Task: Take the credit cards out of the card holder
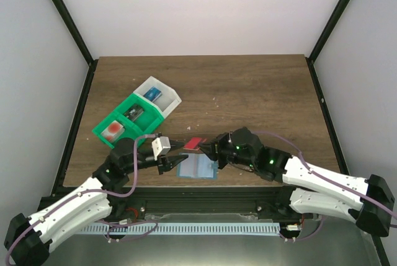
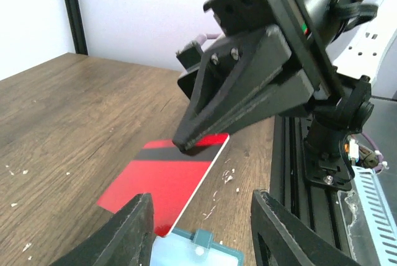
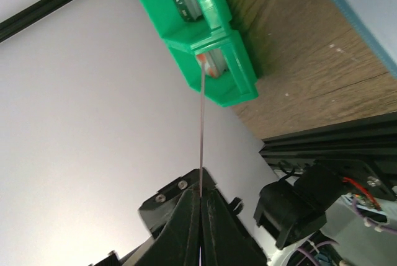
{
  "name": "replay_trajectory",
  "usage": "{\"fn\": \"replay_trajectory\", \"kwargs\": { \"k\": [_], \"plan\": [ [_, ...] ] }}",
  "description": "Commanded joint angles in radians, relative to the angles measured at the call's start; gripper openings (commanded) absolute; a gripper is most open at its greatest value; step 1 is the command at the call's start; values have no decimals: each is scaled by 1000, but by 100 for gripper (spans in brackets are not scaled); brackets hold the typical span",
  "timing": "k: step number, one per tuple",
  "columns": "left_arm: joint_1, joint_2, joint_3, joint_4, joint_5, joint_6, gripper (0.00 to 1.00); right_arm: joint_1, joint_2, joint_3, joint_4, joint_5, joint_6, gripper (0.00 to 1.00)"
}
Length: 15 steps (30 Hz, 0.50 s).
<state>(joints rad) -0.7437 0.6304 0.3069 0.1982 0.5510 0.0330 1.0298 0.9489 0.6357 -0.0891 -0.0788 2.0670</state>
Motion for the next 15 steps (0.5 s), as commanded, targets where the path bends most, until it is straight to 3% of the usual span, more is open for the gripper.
{"fn": "replay_trajectory", "kwargs": {
  "k": [1, 6, 12, 15],
  "plan": [
    [-4, 14, 16, 21, 2, 51, 45, -6, 14, 77, 19, 18, 11, 1],
    [-4, 24, 26, 10, -31, 73, 38, -7, 33, 84, 46, -7, 1, 0],
    [-4, 6, 23, 13, -62, 81, 3, -7, 47, 70, 69, -34, 3, 1],
    [-3, 5, 24, 12, -66, 79, 0, -7, 43, 66, 71, -33, -1, 3]
  ]
}}
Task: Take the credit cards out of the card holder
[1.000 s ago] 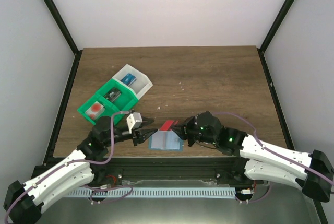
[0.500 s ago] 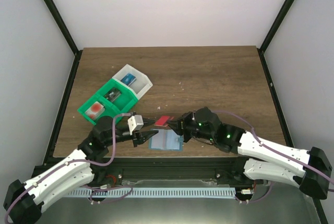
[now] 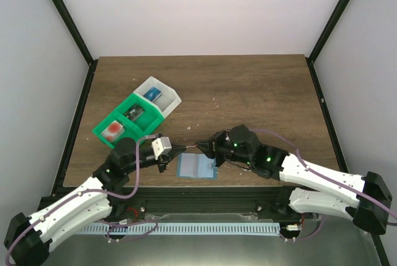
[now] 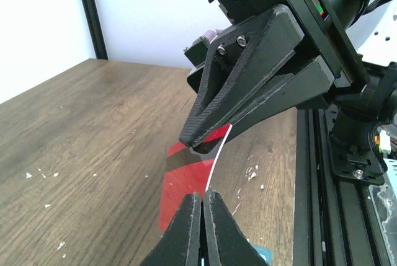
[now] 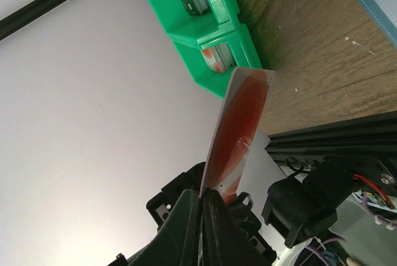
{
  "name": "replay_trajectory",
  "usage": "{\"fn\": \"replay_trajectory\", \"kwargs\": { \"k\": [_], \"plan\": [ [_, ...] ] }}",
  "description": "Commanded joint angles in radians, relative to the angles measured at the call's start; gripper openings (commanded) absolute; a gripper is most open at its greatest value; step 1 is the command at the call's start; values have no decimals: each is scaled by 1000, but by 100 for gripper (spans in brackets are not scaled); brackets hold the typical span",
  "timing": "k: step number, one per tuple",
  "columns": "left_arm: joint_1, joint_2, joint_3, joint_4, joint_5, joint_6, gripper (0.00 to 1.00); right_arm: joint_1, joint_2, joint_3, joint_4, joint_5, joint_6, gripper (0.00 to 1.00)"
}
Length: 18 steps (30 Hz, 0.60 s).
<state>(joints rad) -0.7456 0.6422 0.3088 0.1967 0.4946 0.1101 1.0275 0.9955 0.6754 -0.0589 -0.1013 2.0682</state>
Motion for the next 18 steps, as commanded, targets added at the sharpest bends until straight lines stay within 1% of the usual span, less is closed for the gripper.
{"fn": "replay_trajectory", "kwargs": {
  "k": [1, 3, 10, 12, 17, 18],
  "plan": [
    [-1, -6, 24, 13, -14, -3, 0, -5, -6, 26, 39, -7, -4, 5],
    [-2, -4, 28, 9, -38, -10, 0, -4, -12, 26, 31, 0, -7, 14],
    [-3, -21, 33, 14, -145, -78, 0, -5, -78, -29, 39, 68, -60, 58],
    [-1, -31, 30, 20, -209, -116, 0, -5, -103, -52, 41, 89, -90, 68],
    [6, -42, 40, 11, -373, -229, 0, -5, -154, -105, 60, 108, -192, 99],
    [11, -41, 45, 7, -398, -251, 0, -4, -158, -112, 59, 105, -210, 100]
  ]
}}
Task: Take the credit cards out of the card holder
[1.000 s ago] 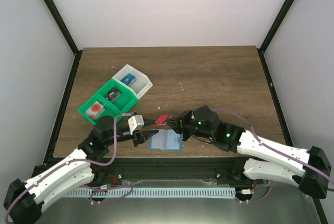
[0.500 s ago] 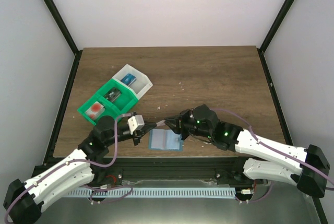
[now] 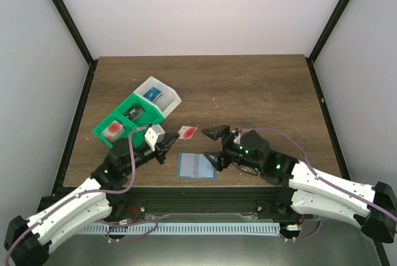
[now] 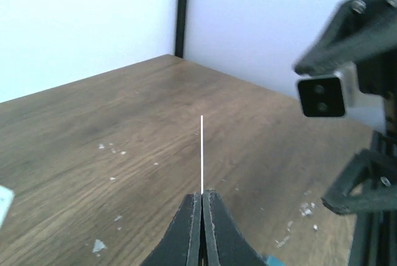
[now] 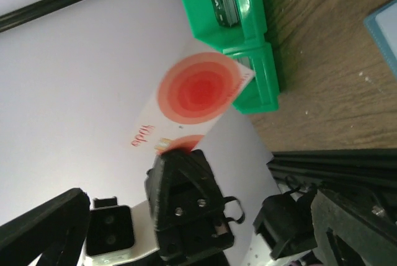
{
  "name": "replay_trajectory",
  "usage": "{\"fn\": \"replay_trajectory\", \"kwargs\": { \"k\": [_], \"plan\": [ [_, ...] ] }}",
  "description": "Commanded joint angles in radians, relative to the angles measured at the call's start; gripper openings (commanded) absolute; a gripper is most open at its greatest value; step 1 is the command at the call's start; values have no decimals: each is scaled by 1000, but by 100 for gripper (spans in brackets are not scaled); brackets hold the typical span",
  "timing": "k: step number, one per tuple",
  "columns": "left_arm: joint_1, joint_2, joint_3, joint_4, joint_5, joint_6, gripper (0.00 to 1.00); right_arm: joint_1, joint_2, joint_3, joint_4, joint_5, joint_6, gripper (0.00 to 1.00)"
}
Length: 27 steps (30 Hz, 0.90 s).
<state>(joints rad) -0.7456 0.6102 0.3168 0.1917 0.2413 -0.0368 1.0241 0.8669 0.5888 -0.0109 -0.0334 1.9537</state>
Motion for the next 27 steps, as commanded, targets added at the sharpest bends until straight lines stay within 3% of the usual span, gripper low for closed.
{"fn": "replay_trajectory", "kwargs": {
  "k": [1, 6, 18, 27],
  "plan": [
    [16, -8, 46, 5, -164, -137, 0, -1, -33, -31, 8, 32, -110, 100],
    [93, 5, 94, -65, -290, -323, 0, -1, -34, -71, 7, -5, -141, 100],
    [398, 13, 229, -342, -333, -681, 0, -2, -56, -132, -12, -17, -140, 100],
    [473, -19, 278, -583, -602, -845, 0, -1, -106, -170, -28, 1, -128, 100]
  ]
}}
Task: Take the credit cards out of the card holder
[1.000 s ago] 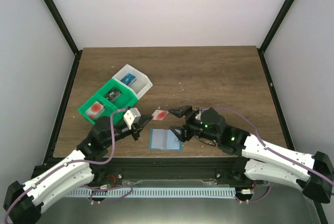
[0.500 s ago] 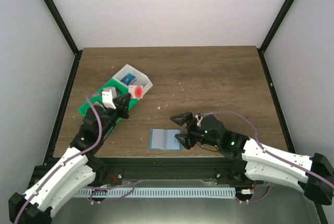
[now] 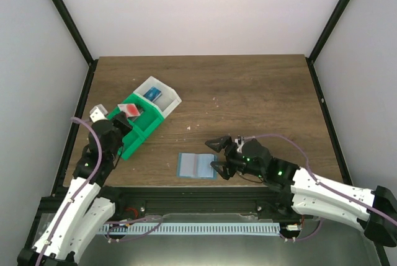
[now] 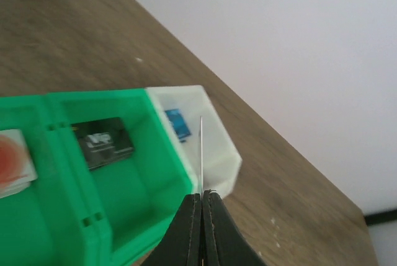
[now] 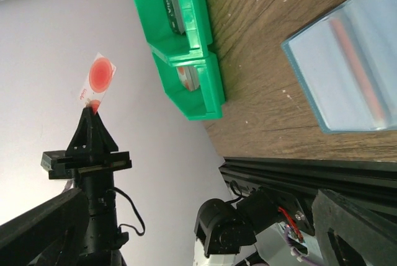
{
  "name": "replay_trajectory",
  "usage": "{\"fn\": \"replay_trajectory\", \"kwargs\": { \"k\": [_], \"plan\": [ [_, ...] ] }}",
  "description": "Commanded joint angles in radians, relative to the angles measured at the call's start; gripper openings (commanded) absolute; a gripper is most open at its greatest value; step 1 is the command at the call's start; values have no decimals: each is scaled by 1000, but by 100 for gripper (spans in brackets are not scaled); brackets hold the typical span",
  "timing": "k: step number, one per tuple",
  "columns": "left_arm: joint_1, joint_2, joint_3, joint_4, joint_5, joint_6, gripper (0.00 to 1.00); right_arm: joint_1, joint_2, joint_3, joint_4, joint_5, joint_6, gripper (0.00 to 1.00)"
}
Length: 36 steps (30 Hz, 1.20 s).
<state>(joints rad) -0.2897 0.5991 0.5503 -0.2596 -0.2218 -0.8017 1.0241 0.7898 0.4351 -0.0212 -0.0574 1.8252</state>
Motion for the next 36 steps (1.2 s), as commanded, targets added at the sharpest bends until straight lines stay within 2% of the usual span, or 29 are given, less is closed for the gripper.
{"fn": "replay_trajectory", "kwargs": {
  "k": [1, 5, 11, 18, 25, 36],
  "plan": [
    [23, 0, 50, -146, -161, -78, 0, -2, -36, -22, -19, 30, 0, 100],
    [58, 25, 71, -200, -197, -92, 0, -1, -67, -32, -33, 45, 2, 100],
    [173, 68, 78, -236, -169, -107, 0, -1, -117, -38, -66, 77, 0, 100],
    [284, 91, 39, -201, -136, -97, 0, -1, -150, -41, -82, 96, -6, 100],
    [300, 93, -31, -116, -130, -86, 0, -1, -156, -40, -86, 93, -12, 100],
    [302, 179, -86, 13, -122, -56, 0, -1, -156, -13, -108, 103, -29, 100]
  ]
}}
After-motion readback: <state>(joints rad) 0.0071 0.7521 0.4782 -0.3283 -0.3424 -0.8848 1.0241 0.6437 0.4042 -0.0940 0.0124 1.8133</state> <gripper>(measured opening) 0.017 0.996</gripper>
